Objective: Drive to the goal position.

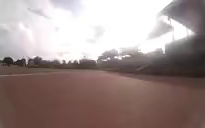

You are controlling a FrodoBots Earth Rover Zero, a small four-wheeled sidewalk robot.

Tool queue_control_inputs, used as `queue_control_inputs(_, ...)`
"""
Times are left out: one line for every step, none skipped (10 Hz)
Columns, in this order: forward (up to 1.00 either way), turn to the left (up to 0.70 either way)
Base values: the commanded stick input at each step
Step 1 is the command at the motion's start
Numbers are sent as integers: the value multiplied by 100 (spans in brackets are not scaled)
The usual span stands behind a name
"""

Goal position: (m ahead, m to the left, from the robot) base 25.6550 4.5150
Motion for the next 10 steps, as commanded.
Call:
queue_control_inputs(70,0)
queue_control_inputs(70,0)
queue_control_inputs(70,0)
queue_control_inputs(70,0)
queue_control_inputs(70,0)
queue_control_inputs(70,0)
queue_control_inputs(70,0)
queue_control_inputs(70,0)
queue_control_inputs(70,0)
queue_control_inputs(70,0)
